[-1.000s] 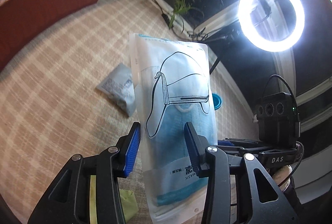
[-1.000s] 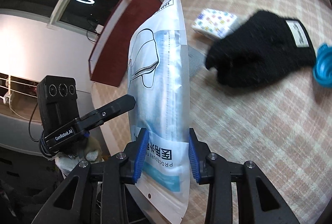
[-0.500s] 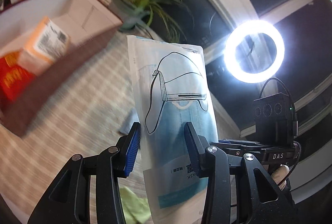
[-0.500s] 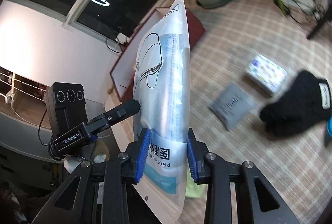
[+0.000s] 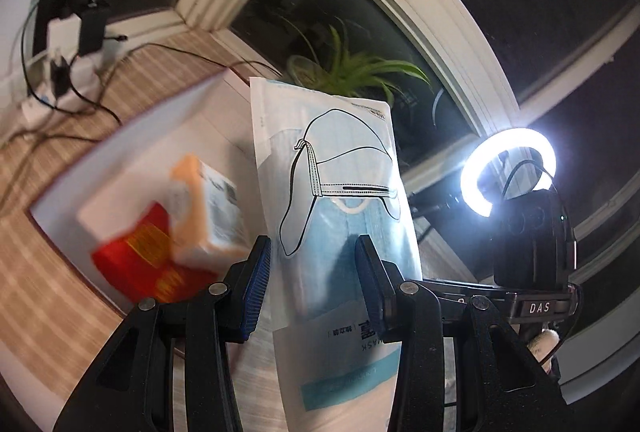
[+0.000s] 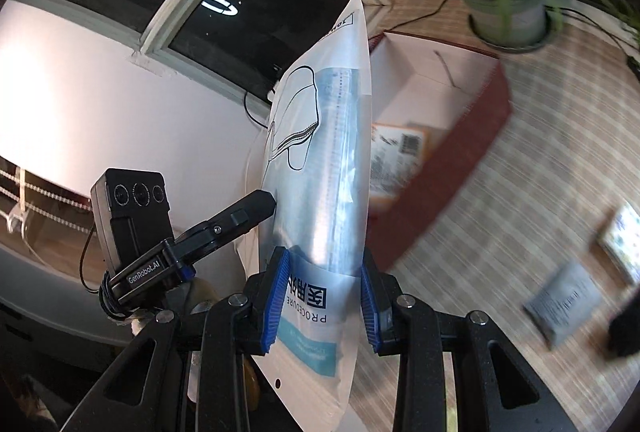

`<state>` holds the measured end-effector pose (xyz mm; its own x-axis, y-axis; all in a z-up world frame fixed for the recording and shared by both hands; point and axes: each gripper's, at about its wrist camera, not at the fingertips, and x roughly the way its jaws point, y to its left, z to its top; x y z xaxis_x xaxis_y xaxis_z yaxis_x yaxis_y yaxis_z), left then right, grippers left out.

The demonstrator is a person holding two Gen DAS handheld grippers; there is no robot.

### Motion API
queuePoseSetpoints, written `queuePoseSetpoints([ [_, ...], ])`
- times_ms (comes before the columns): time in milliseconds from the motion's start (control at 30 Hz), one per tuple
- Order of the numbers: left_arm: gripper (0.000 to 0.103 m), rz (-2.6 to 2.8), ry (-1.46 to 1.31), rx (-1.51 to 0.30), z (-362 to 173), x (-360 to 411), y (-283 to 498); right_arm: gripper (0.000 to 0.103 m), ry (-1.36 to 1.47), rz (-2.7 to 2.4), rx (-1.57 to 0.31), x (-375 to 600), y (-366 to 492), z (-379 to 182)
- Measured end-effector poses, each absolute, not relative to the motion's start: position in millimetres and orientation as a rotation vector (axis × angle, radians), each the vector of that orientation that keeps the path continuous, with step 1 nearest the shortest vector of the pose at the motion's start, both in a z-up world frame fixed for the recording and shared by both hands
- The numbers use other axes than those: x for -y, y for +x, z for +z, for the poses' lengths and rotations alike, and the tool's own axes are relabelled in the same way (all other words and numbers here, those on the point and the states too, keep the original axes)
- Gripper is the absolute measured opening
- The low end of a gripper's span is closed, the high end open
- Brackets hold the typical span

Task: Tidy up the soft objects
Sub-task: 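Carry the mask bag with the right tool over the cardboard box, then lower the mask bag into the box and open the right tool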

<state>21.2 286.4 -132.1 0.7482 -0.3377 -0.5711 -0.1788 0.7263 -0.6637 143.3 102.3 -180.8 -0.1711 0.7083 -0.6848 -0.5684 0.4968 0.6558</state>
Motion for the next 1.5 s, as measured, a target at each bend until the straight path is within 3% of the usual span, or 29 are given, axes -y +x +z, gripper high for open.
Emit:
queuePoseSetpoints([
  [633, 0.042, -0.018, -0.682, -0.909, -166, -349, 117, 0.032, 0.301, 0.955, -1.375, -167, 187, -233],
  [800, 0.04, -0.011, -0.652, -0.927, -167, -351, 127, 0.038, 0.298, 0.913, -1.382, -168, 194, -239],
  [867, 0.04, -0.018, -0.653, -0.932, -168, -352, 129, 0.048, 0.295, 0.9, -1.378, -168, 195, -239],
  [1033, 0.04, -0.007, -0.62, -0.913, -159, -350, 125, 0.058, 0.263, 0.887, -1.352, -168, 195, -234],
  [1500, 0.048, 0.019, -0.608, -0.875, -139, -347, 110, 0.06, 0.199, 0.924, -1.303, -158, 181, -218],
])
